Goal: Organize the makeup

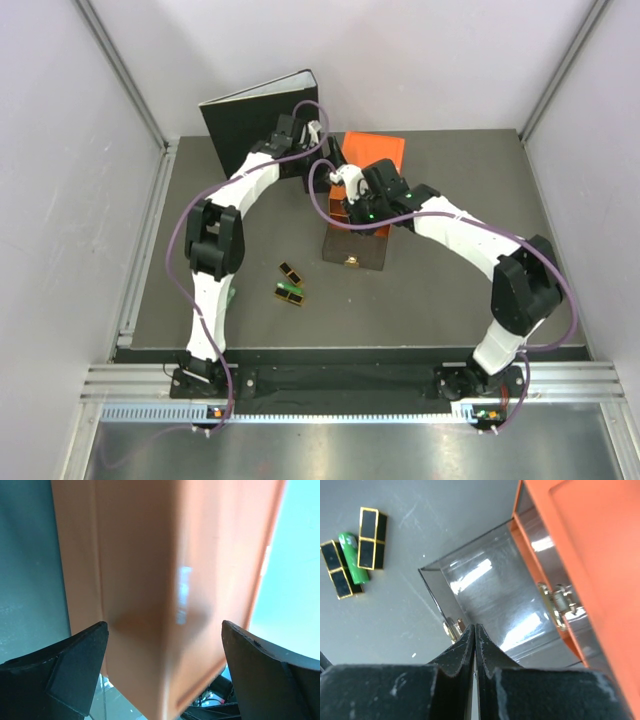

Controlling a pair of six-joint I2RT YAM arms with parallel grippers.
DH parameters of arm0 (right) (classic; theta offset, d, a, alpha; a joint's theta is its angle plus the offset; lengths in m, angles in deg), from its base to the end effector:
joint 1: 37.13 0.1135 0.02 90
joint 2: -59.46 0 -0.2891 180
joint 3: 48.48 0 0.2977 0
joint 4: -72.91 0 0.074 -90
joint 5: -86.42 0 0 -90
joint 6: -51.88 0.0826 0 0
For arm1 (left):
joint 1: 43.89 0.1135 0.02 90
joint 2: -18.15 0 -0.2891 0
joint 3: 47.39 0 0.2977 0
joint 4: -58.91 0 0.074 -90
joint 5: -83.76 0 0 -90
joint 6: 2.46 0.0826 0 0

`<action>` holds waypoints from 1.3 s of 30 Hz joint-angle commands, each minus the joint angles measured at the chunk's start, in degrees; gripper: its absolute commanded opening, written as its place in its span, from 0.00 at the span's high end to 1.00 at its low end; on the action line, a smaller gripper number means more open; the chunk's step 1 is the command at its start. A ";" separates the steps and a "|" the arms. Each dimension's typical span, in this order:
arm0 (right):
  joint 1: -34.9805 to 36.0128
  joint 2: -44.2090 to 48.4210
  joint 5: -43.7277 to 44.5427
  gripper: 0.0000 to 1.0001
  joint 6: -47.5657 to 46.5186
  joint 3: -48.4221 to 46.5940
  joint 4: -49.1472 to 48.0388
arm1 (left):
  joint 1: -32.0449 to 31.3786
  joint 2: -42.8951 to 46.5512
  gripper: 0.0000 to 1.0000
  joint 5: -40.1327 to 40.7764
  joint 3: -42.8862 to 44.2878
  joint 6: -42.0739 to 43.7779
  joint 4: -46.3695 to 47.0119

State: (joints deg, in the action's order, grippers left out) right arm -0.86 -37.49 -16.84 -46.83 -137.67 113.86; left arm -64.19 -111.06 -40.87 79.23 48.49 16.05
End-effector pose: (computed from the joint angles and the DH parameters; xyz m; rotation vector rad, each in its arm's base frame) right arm 0.3531 0.2826 0.2443 -1.0362 2.2225 0.4964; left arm 0.5462 -0.2521 0.2229 -0.0922 2.5176 -1.1837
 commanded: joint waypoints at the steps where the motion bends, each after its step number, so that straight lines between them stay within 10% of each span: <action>1: 0.73 3.78 0.34 0.98 0.27 -3.74 -1.99 | 0.34 8.35 0.01 0.97 2.68 2.13 4.68; 7: 0.64 6.50 -0.89 0.94 0.10 -4.18 -1.72 | 0.34 14.84 0.01 1.14 -0.11 5.29 3.02; 17: 0.64 8.44 0.07 0.54 0.01 -6.72 -0.67 | 0.34 30.93 0.01 15.28 -13.74 14.61 -8.56; 39: -0.06 8.09 -2.04 0.24 2.82 -6.99 -2.95 | 1.75 60.65 0.01 42.36 -51.71 17.07 -28.27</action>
State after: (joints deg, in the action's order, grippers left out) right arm -0.90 -31.54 -17.54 -45.09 -142.78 113.65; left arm -62.90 -52.31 -5.07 29.20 63.53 -6.98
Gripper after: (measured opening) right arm 0.752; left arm 0.990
